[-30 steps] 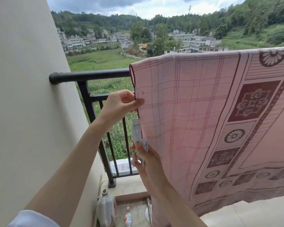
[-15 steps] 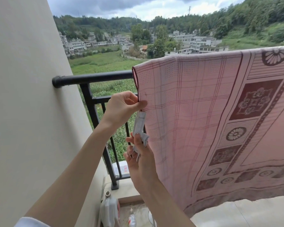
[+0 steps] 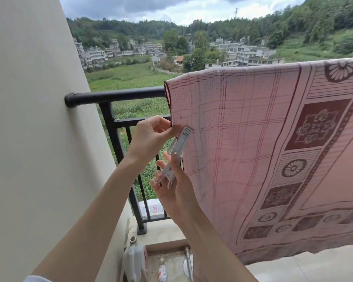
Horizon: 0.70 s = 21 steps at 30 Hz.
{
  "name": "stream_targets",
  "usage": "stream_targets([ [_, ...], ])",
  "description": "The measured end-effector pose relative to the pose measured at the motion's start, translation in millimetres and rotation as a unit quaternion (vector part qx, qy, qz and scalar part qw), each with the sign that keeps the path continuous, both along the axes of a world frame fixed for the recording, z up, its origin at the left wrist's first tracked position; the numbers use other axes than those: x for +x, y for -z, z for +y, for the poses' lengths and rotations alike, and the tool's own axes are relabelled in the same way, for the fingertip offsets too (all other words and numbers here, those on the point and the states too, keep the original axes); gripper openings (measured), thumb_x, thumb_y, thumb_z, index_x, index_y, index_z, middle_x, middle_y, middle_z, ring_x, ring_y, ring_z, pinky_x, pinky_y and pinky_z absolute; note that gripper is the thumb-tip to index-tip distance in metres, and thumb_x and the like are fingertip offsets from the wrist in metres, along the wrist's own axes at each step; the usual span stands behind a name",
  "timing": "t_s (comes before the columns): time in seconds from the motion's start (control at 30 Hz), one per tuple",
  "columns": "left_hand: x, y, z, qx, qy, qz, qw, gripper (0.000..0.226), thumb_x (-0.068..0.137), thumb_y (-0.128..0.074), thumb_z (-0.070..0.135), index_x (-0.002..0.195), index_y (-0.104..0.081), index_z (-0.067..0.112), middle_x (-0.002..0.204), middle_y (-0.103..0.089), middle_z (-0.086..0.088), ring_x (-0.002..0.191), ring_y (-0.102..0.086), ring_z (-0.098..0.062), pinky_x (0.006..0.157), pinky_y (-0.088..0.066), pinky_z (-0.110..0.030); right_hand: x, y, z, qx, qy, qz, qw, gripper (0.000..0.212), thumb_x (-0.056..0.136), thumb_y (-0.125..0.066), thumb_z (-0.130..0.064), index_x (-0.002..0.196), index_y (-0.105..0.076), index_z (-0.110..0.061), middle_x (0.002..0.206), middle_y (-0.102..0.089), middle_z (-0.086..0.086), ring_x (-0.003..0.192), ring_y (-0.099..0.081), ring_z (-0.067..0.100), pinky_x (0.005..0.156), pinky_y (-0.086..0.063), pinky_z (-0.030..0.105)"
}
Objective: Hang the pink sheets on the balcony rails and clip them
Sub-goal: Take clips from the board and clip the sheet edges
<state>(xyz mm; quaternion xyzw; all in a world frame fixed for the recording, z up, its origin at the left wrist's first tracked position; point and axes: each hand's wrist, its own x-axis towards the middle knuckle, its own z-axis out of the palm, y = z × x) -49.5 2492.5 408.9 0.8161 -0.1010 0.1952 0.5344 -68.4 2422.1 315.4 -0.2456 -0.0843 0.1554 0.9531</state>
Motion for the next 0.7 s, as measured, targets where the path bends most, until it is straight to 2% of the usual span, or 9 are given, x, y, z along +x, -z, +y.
stream_targets([
  [0.1,-1,10,5,-0.03,0.011,0.018,0.999,0.024,0.074,-0.062,0.043,0.085,-0.064,0.021,0.088,-0.067,0.003,0.083,-0.06,-0.009,0.075,-0.046,-0.023,-2,16,-13,-0.083,-0.014,-0.01,0.996,0.091,0.042,-0.087,-0.049,0.121,-0.054,-0.016,0.079,-0.06,0.002,0.055,-0.051,0.007,0.054,-0.048,0.021],
  [0.23,-3,61,20,-0.132,-0.039,0.039,0.99,0.014,0.092,-0.051,0.024,0.101,-0.061,0.02,0.091,-0.064,0.007,0.082,-0.059,-0.006,0.071,-0.047,-0.017,-19,59,-39,-0.26,0.065,-0.016,0.963,0.027,0.069,-0.07,-0.032,0.085,-0.064,-0.011,0.062,-0.056,-0.001,0.053,-0.042,0.011,0.053,-0.039,0.023],
  [0.3,-8,99,23,-0.126,-0.039,0.088,0.987,0.015,0.092,-0.051,0.017,0.102,-0.06,0.024,0.096,-0.066,0.005,0.088,-0.061,-0.011,0.073,-0.05,-0.017,-25,84,-54,-0.372,0.144,0.002,0.917,0.017,0.079,-0.068,-0.02,0.069,-0.057,-0.013,0.053,-0.051,-0.003,0.049,-0.039,0.012,0.051,-0.034,0.024],
  [0.4,-10,152,16,-0.054,0.044,0.195,0.978,0.034,0.088,-0.059,0.022,0.121,-0.053,0.028,0.117,-0.062,0.005,0.107,-0.058,-0.011,0.092,-0.048,-0.029,-22,114,-74,-0.478,0.225,0.035,0.849,0.023,0.085,-0.063,-0.015,0.065,-0.05,-0.013,0.057,-0.045,0.005,0.054,-0.037,0.016,0.052,-0.032,0.026],
  [0.5,-6,186,-5,-0.036,0.132,0.249,0.959,0.067,0.08,-0.067,0.037,0.138,-0.036,0.031,0.136,-0.049,0.008,0.125,-0.045,-0.007,0.099,-0.042,-0.031,-12,133,-84,-0.545,0.234,0.038,0.804,0.015,0.085,-0.062,-0.019,0.072,-0.054,-0.016,0.058,-0.048,-0.002,0.055,-0.041,0.014,0.054,-0.033,0.026],
  [0.53,-3,194,-12,-0.044,0.15,0.241,0.958,0.069,0.078,-0.068,0.04,0.138,-0.036,0.03,0.137,-0.05,0.007,0.126,-0.044,-0.007,0.1,-0.042,-0.034,-9,137,-85,-0.563,0.224,0.033,0.795,0.01,0.084,-0.062,-0.02,0.077,-0.056,-0.016,0.06,-0.05,-0.004,0.056,-0.042,0.012,0.054,-0.033,0.024],
  [0.6,2,205,-22,-0.061,0.14,0.215,0.965,0.052,0.081,-0.067,0.032,0.129,-0.05,0.02,0.127,-0.059,0.002,0.12,-0.052,-0.009,0.099,-0.044,-0.036,-5,142,-87,-0.594,0.212,0.024,0.776,0.011,0.083,-0.063,-0.02,0.091,-0.056,-0.017,0.068,-0.055,-0.007,0.061,-0.048,0.011,0.055,-0.034,0.022],
  [0.67,8,211,-25,-0.077,0.084,0.192,0.975,0.028,0.083,-0.065,0.024,0.105,-0.065,0.007,0.102,-0.069,-0.007,0.096,-0.063,-0.017,0.09,-0.05,-0.041,-2,144,-88,-0.616,0.208,0.006,0.759,0.021,0.083,-0.064,-0.02,0.101,-0.054,-0.019,0.078,-0.058,-0.009,0.067,-0.052,0.008,0.058,-0.037,0.021],
  [0.7,11,215,-24,-0.074,0.042,0.176,0.981,0.03,0.08,-0.066,0.027,0.091,-0.067,0.0,0.086,-0.068,-0.011,0.08,-0.06,-0.02,0.081,-0.052,-0.04,-1,145,-89,-0.623,0.21,-0.001,0.753,0.023,0.083,-0.064,-0.02,0.103,-0.054,-0.02,0.08,-0.059,-0.01,0.069,-0.052,0.007,0.059,-0.038,0.02],
])
